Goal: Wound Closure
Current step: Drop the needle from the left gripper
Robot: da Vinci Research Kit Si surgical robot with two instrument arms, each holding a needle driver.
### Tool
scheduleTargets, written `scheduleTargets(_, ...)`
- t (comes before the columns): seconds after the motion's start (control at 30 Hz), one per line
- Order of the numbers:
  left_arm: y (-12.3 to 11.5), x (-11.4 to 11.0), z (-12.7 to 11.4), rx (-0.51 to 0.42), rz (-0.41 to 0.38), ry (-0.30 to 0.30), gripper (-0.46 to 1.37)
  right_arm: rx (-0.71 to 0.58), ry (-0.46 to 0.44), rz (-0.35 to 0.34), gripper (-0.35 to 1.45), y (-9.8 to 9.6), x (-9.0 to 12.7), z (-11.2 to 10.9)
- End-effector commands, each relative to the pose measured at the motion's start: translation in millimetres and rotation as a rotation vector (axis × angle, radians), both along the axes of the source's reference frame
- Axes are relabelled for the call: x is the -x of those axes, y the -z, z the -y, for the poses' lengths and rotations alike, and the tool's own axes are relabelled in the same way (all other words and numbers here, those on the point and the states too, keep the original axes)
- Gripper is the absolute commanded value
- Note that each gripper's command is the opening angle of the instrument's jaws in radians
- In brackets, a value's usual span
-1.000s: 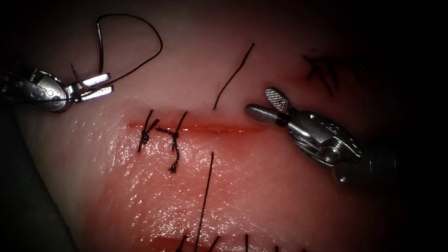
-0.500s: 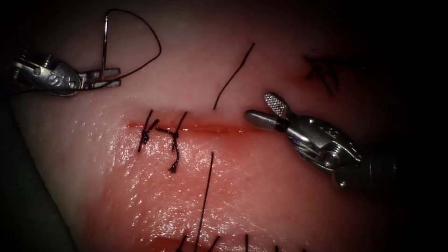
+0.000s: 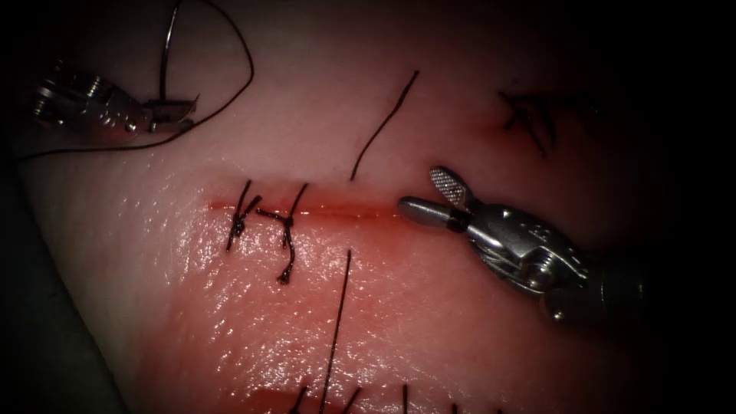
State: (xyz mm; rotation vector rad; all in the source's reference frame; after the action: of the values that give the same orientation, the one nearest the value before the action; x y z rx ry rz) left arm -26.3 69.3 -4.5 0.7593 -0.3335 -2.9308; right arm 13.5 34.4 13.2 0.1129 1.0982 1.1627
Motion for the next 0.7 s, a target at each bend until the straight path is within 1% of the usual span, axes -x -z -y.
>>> scheduleTargets(0.03, -0.1, 0.0, 0.0, -0.026, -0.022, -0.026, -0.35, 0.001, 0.001, -0.001, 1.06, 0.0, 0.0, 0.1)
scheduleTargets(0.07, -0.1, 0.0, -0.1, -0.029, -0.032, -0.03, -0.35, 0.001, 0.001, -0.001, 1.06, 0.0, 0.0, 0.1)
scheduleTargets(0.13, -0.4, -0.2, -0.3, -0.054, -0.071, -0.063, -0.35, 0.002, 0.002, -0.002, 1.06, -0.1, 0.0, 0.2)
scheduleTargets(0.2, -0.6, -0.5, -0.5, -0.074, -0.087, -0.089, -0.35, 0.002, 0.002, -0.002, 1.06, -0.1, 0.0, 0.2)
scheduleTargets(0.23, -0.8, -0.6, -0.6, -0.081, -0.097, -0.106, -0.19, 0.002, 0.002, -0.002, 1.06, 0.0, 0.0, 0.3)
scheduleTargets(0.27, -0.8, -0.7, -0.6, -0.091, -0.104, -0.101, -0.08, 0.002, 0.003, -0.002, 1.06, 0.0, 0.0, 0.3)
scheduleTargets(0.3, -1.0, -1.1, -0.7, -0.107, -0.119, -0.095, 0.19, 0.003, 0.003, -0.002, 1.06, 0.0, 0.0, 0.3)
scheduleTargets(0.33, -1.0, -1.3, -0.8, -0.111, -0.124, -0.091, 0.27, 0.003, 0.004, -0.003, 1.05, 0.0, 0.0, 0.4)
scheduleTargets(0.37, -1.1, -1.5, -0.8, -0.117, -0.126, -0.08, 0.32, 0.004, 0.004, -0.003, 1.05, -0.1, 0.0, 0.5)
scheduleTargets(0.43, -1.1, -1.9, -0.8, -0.137, -0.126, -0.044, 0.63, 0.006, 0.005, -0.003, 1.05, -0.2, -0.1, 0.7)
scheduleTargets(0.5, -1.0, -2.3, -0.8, -0.141, -0.128, -0.039, 0.66, 0.007, 0.006, -0.003, 1.05, -0.3, -0.1, 0.8)
scheduleTargets(0.57, -0.8, -2.5, -0.6, -0.155, -0.128, -0.012, 0.76, 0.009, 0.006, -0.004, 1.05, -0.4, -0.1, 0.9)
scheduleTargets(0.6, -0.5, -2.6, -0.5, -0.16, -0.126, -0.008, 0.78, 0.009, 0.007, -0.004, 1.05, -0.4, -0.1, 1.0)
scheduleTargets(0.63, -0.4, -2.7, -0.5, -0.163, -0.121, -0.01, 0.79, 0.009, 0.007, -0.004, 1.05, -0.4, -0.1, 1.0)
scheduleTargets(0.7, 0.3, -2.7, -0.5, -0.179, -0.1, -0.016, 0.74, 0.01, 0.007, -0.004, 1.05, -0.4, -0.1, 1.1)
